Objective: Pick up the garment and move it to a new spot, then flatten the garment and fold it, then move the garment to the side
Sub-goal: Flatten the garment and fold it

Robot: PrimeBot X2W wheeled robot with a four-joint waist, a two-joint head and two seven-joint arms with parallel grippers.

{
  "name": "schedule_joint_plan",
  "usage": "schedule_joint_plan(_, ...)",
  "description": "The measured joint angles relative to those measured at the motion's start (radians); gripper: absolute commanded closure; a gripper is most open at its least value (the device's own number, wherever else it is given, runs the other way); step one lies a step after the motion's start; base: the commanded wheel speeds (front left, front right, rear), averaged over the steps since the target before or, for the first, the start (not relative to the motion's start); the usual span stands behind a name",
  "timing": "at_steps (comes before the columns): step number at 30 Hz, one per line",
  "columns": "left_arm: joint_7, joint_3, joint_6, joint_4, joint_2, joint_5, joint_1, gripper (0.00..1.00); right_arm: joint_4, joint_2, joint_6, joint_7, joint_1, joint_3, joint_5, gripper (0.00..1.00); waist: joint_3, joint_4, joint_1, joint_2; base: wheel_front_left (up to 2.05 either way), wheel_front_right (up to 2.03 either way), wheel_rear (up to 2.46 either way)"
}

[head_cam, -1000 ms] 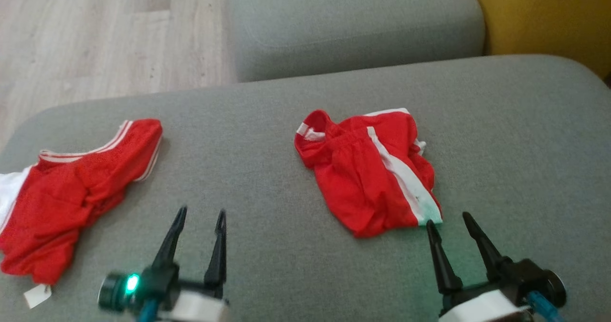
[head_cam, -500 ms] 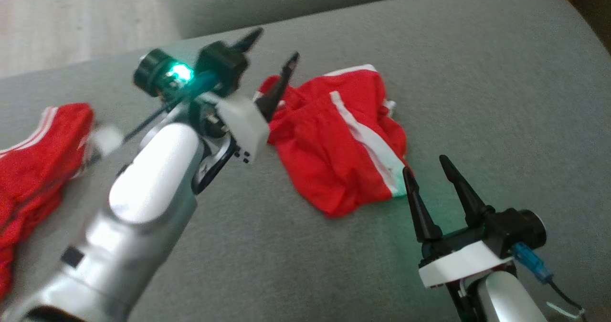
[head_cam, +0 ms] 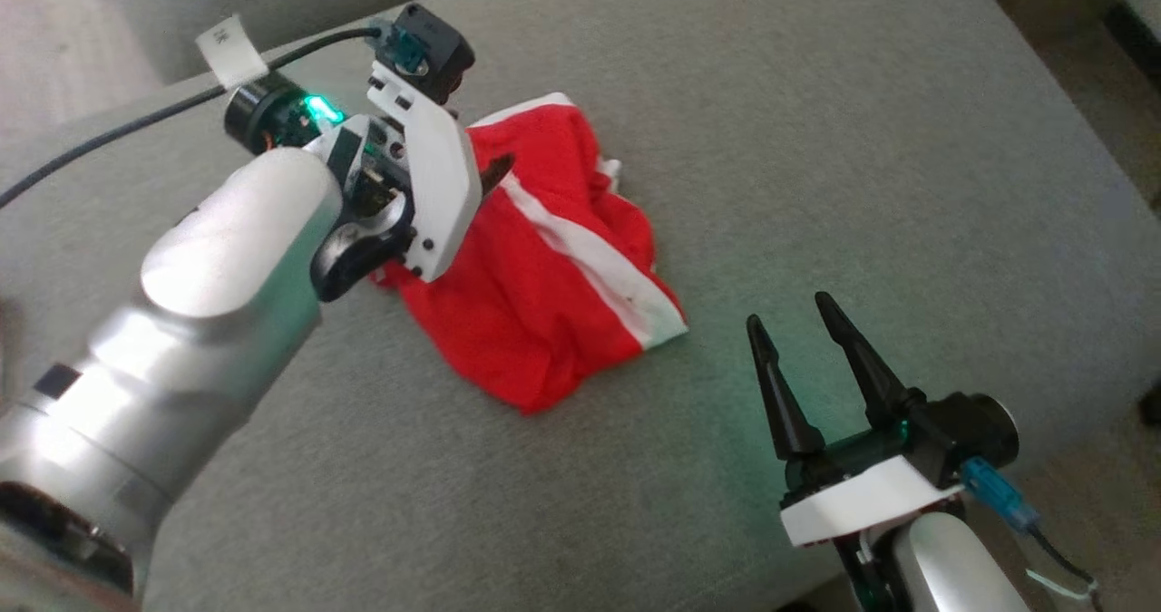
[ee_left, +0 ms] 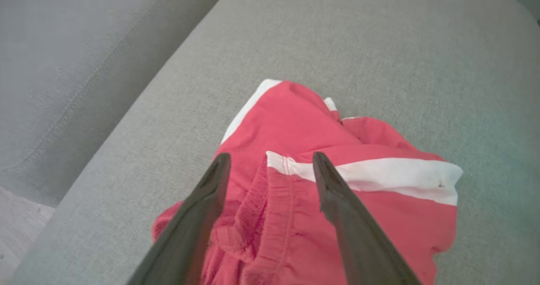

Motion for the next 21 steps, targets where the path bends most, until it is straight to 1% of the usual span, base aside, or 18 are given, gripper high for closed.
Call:
schedule_joint_plan(3,0.031,-0.042,0.000,0.026,0.013,-0.035,-0.015,0.00,-0.003,0.000,0.000,0.000,0.000,0.009,0.013,0.00,0.012,-0.034,0.0000,0.0000,0.00,0.00,0.00)
schedule_joint_plan(4,0.038,-0.074,0.000,0.039,0.025,-0.042,-0.027,0.00,-0.004,0.000,0.000,0.000,-0.001,0.019,0.021,0.00,0.020,-0.055,0.0000,0.0000,0.00,0.00,0.00)
schedule_joint_plan(8,0.047,-0.110,0.000,0.077,0.042,-0.068,-0.046,0.00,-0.008,0.000,0.000,0.000,-0.003,0.028,0.033,0.00,0.033,-0.092,0.0000,0.0000,0.00,0.00,0.00)
schedule_joint_plan(15,0.049,-0.156,0.000,0.139,0.062,-0.099,-0.071,0.00,-0.010,0.000,0.000,0.000,-0.020,0.033,0.049,0.00,0.059,-0.137,0.0000,0.0000,0.00,0.00,0.00)
schedule_joint_plan(18,0.079,-0.181,0.000,0.148,0.062,-0.127,-0.071,0.00,-0.010,0.000,0.000,0.000,-0.020,0.033,0.050,0.00,0.064,-0.147,0.0000,0.0000,0.00,0.00,0.00)
schedule_joint_plan(19,0.085,-0.188,0.000,0.148,0.063,-0.139,-0.071,0.04,-0.010,0.000,0.000,0.000,-0.020,0.032,0.054,0.00,0.065,-0.149,0.0000,0.0000,0.00,0.00,0.00)
schedule_joint_plan(21,0.088,-0.195,0.000,0.147,0.063,-0.156,-0.071,0.31,-0.010,0.000,0.000,0.000,-0.020,0.032,0.058,0.00,0.065,-0.152,-0.0001,0.0000,0.00,0.00,0.00)
